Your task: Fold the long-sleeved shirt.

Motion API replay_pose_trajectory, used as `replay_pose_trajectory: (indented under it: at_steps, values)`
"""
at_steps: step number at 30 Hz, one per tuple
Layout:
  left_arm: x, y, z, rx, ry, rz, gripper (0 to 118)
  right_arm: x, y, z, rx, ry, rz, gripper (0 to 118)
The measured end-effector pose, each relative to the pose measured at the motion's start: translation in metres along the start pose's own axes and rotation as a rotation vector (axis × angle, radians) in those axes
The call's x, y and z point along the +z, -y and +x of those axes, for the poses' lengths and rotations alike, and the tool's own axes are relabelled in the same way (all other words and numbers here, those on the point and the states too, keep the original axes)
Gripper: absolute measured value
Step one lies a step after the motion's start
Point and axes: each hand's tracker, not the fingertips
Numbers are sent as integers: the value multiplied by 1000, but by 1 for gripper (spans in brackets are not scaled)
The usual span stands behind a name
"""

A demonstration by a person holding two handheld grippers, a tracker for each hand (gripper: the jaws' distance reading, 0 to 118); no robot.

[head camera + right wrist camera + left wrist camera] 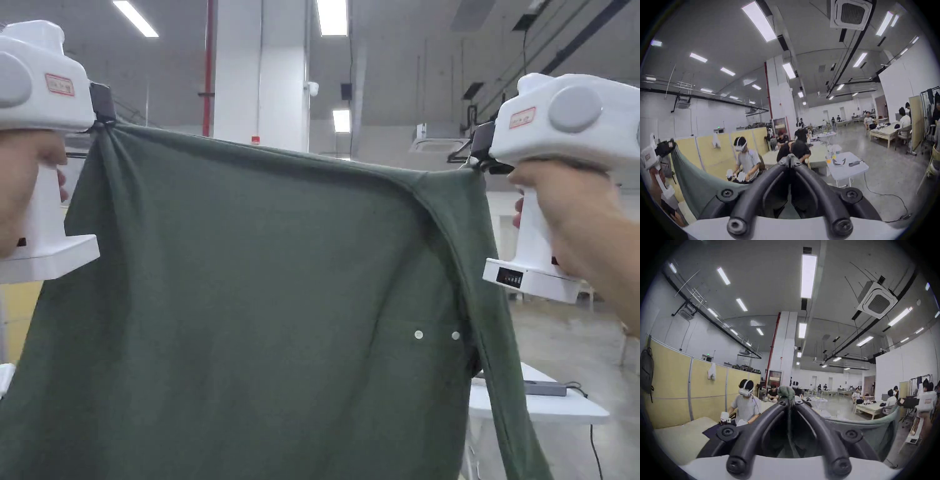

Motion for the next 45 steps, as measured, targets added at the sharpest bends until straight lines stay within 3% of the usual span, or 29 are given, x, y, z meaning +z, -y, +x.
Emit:
replay_pose_trajectory:
  at_steps: [9,14,19,22,23,25,28,30,39,45]
  values:
    - [-24,-21,17,-9,19,-1,4,-8,-58,-4,71,75,60,13]
    - [-47,-23,26,-1,30,-5,4,-27,-74,6,36,85,74,13]
    - [-79,-17,33,4,39,-14,4,-56,-76,19,52,131,91,13]
    - [-109,-6,30,3,25,-20,4,-80,-73,39,-10,98,75,12]
    - [-124,-1,30,42,96,-29,4,-91,-66,40,13,110,80,12]
    - [-144,13,38,-10,68,-38,4,-114,-50,40,80,134,79,12]
    - [-179,48,37,-42,107,-68,4,-151,-26,54,16,117,23,12]
    - [-207,71,34,-91,61,-105,4,-175,-9,61,28,147,30,12]
    - [-299,143,-13,11,33,-139,4,-264,61,101,-15,108,16,12]
    - [-341,230,-40,80,40,-219,4,-310,144,131,-63,91,-28,12]
